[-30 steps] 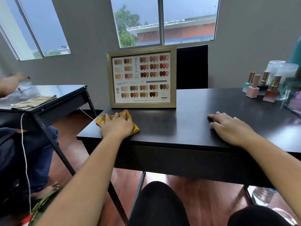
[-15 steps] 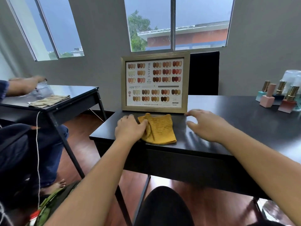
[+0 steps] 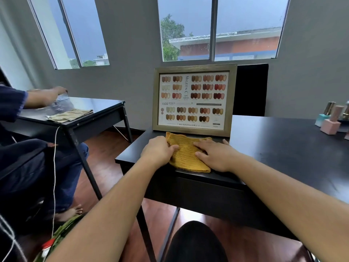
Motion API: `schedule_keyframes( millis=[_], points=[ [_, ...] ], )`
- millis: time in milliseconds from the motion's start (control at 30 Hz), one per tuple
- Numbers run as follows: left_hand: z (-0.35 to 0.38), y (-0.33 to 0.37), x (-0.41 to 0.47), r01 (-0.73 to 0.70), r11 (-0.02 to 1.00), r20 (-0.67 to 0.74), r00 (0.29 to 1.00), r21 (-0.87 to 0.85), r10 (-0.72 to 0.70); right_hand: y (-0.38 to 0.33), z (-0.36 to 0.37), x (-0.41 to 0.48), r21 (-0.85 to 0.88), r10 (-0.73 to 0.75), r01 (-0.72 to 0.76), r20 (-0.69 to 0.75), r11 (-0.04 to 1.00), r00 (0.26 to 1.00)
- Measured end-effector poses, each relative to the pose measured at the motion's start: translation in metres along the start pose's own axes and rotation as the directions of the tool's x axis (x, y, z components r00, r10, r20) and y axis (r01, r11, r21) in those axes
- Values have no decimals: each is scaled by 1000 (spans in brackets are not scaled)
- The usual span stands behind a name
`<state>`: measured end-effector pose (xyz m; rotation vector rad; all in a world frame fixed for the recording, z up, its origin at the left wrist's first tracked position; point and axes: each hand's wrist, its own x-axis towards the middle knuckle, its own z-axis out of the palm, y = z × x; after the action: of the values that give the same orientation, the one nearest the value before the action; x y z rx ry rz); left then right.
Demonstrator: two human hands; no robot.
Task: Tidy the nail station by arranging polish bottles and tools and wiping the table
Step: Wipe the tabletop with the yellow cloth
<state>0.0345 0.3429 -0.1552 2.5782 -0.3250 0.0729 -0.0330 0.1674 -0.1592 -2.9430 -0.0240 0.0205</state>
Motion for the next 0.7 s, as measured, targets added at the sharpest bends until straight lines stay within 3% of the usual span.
schedule_keyframes(
  millis=[133, 333, 433, 600, 700],
  points=[
    [-9, -7, 2, -4, 998, 28, 1000, -61, 6, -9, 3, 2, -14, 7, -8, -22, 1000, 1000],
    [-32, -11, 12, 161, 905, 308, 951, -394, -35, -7, 1, -2, -12, 8, -8, -1, 1000, 1000],
    [-41, -27, 14, 195, 875, 293, 954, -443, -64, -7, 1, -3, -10, 18, -18, 5, 1000, 1000],
    [-46, -48, 6, 175, 956, 180, 974, -235, -134, -13, -1, -1, -39, 16, -14, 33, 999, 999],
    [-45, -40, 4, 71, 995, -146, 987, 71, -60, -11, -4, 0, 28, 25, -24, -13, 999, 1000]
  ],
)
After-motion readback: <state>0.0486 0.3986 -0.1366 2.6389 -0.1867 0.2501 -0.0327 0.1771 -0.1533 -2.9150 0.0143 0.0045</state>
